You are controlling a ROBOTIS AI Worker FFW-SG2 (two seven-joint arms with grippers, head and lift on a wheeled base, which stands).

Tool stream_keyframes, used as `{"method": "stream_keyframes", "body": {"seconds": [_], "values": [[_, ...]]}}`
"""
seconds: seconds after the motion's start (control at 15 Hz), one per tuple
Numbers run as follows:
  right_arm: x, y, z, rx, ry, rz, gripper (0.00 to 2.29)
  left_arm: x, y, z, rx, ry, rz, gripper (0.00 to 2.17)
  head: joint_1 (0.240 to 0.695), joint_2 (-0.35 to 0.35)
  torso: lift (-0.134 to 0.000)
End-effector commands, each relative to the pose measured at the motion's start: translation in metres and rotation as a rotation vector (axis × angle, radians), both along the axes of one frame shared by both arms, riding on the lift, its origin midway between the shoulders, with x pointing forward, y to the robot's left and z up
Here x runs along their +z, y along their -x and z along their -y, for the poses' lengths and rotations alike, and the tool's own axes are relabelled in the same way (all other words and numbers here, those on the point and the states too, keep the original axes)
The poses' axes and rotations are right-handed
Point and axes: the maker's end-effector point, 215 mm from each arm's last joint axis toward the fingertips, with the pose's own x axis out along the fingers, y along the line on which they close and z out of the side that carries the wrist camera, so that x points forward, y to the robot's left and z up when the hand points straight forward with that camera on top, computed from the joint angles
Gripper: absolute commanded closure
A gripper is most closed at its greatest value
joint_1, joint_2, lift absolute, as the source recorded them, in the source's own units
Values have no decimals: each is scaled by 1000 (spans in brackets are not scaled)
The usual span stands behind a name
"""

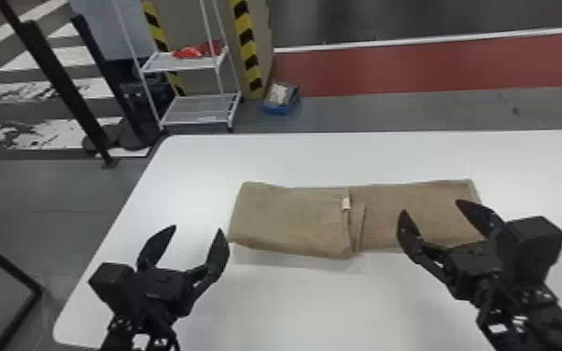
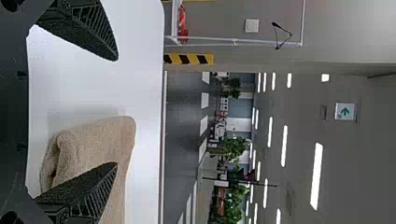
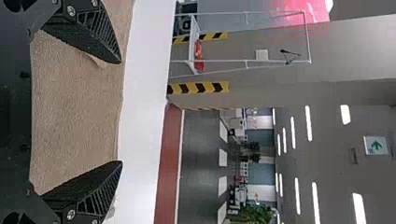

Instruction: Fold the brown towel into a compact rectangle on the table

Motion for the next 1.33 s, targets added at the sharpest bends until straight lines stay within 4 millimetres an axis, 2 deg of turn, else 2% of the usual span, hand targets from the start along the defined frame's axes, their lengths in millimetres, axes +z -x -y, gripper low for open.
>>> {"method": "stream_keyframes", "body": {"seconds": [0.0, 0.27, 0.53, 0.6, 0.87, 1.0, 1.27], "values": [[-1, -20, -19, 50, 111, 8, 120, -1, 0, 1, -1, 3, -1, 83, 695, 231, -123], [7, -48, -47, 259, 439, 84, 117, -1, 0, 3, -4, 4, -4, 87, 695, 265, -123], [8, -63, -51, 399, 735, 133, 107, -2, 0, 3, -8, 4, -9, 87, 695, 278, -123], [5, -63, -58, 446, 790, 135, 107, -3, 0, 3, -8, 6, -11, 87, 695, 277, -123], [-17, -63, -60, 606, 1025, 120, 107, -6, 1, 0, -3, 4, -25, 87, 695, 284, -123], [-29, -65, -69, 669, 1071, 96, 117, -6, 1, -3, 1, 2, -25, 87, 695, 286, -123], [-50, -56, -88, 779, 1135, 66, 124, -8, 3, -3, 2, 1, -30, 87, 695, 305, -123]]}}
